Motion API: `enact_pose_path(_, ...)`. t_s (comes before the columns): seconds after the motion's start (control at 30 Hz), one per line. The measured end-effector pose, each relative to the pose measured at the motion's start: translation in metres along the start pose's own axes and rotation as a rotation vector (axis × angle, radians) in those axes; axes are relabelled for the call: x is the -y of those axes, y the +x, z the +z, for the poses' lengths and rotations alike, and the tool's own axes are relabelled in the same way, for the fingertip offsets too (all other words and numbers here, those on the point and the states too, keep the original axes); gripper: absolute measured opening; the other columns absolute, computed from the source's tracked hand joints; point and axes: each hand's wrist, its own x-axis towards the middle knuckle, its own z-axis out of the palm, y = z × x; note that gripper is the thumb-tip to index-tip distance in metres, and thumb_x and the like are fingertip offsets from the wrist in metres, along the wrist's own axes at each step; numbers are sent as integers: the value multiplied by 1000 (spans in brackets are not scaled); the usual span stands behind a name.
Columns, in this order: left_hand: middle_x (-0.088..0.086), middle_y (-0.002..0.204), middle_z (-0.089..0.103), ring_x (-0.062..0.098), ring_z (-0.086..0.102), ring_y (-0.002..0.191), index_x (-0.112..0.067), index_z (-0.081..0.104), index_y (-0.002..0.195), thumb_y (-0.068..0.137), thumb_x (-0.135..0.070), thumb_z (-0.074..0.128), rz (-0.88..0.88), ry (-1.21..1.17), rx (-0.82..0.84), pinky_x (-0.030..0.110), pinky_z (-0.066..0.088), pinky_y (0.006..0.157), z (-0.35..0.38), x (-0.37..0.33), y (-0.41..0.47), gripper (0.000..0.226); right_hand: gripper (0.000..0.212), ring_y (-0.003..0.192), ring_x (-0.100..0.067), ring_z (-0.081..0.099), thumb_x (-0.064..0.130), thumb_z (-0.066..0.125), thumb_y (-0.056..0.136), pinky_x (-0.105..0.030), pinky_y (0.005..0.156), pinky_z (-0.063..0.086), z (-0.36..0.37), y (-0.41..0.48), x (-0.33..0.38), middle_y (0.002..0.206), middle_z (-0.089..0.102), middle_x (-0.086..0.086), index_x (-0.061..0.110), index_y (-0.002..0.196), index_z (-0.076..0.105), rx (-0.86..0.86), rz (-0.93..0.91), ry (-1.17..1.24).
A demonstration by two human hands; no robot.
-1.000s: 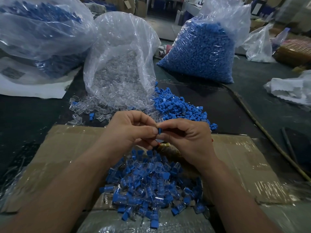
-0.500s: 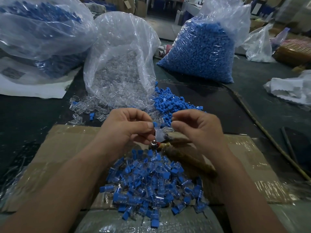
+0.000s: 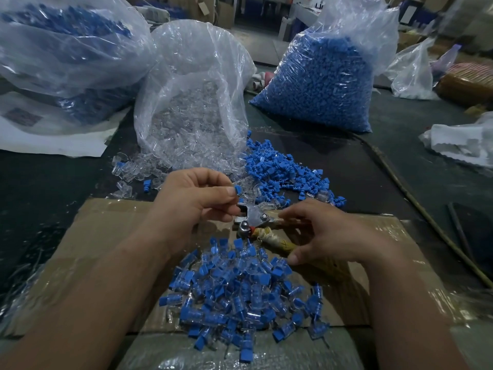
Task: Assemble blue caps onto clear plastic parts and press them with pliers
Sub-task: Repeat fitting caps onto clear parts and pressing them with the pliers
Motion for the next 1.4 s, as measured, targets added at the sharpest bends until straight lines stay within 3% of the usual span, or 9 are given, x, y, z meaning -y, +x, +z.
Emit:
enact_pose_path(0.23,12,60,66,19,65,53,-4,62,69,57,-3,63,-16,-6,13,21,53,46,0,2,0,12,56,80,-1,46,31,74,69,-14,60,35,4,1,14,94,51,14,33,122,55,-135,13,-161)
enact_pose_path(0.37,11,59,66,18,65,52,-3,60,71,59,-3,62,-8,-1,24,21,53,45,1,2,1,12,33,79,-7,54,36,67,71,-29,74,49,7,3,21,87,63,8,27,103,66,-217,-9,-264)
enact_pose_path(0.43,11,59,66,17,65,52,-3,60,71,59,-3,61,-2,5,22,21,53,46,0,3,1,12,24,83,-12,55,28,65,76,-35,78,49,10,8,22,89,63,5,26,100,64,-263,-8,-322)
enact_pose_path(0.57,11,59,66,18,65,53,-3,60,72,60,-3,61,14,4,20,20,53,47,0,2,1,12,14,84,-10,48,23,62,81,-26,66,40,17,17,16,88,51,8,27,94,58,-263,-19,-325)
enact_pose_path(0.67,8,59,66,17,65,54,-2,58,75,61,-3,60,46,7,10,20,53,48,-1,2,0,14,13,80,-7,41,22,60,82,-22,62,32,18,18,11,88,47,9,26,93,55,-287,-19,-279)
enact_pose_path(0.77,7,60,67,17,66,55,-3,58,76,69,2,59,91,16,-27,20,53,50,-1,1,-1,8,14,76,-4,36,22,60,81,-19,60,29,16,16,7,86,44,10,27,92,52,-419,-49,-226)
enact_pose_path(0.93,4,62,68,15,67,59,-4,59,76,79,8,57,182,104,-69,20,54,54,1,2,-2,13,22,64,-2,41,11,58,76,-22,53,27,16,9,12,70,45,14,29,84,48,-588,-113,-12)
enact_pose_path(1.3,6,65,68,13,66,59,-6,61,77,78,7,59,257,147,-102,18,52,55,2,2,-3,14,27,82,-9,46,19,61,78,-20,62,31,22,7,24,91,50,7,29,95,44,-441,-202,-41)
enact_pose_path(1.4,6,64,68,13,66,58,-7,61,76,78,8,59,271,146,-98,18,52,55,3,3,-3,15,28,88,-12,47,19,61,78,-25,69,34,22,7,25,96,52,5,28,97,43,-421,-221,-61)
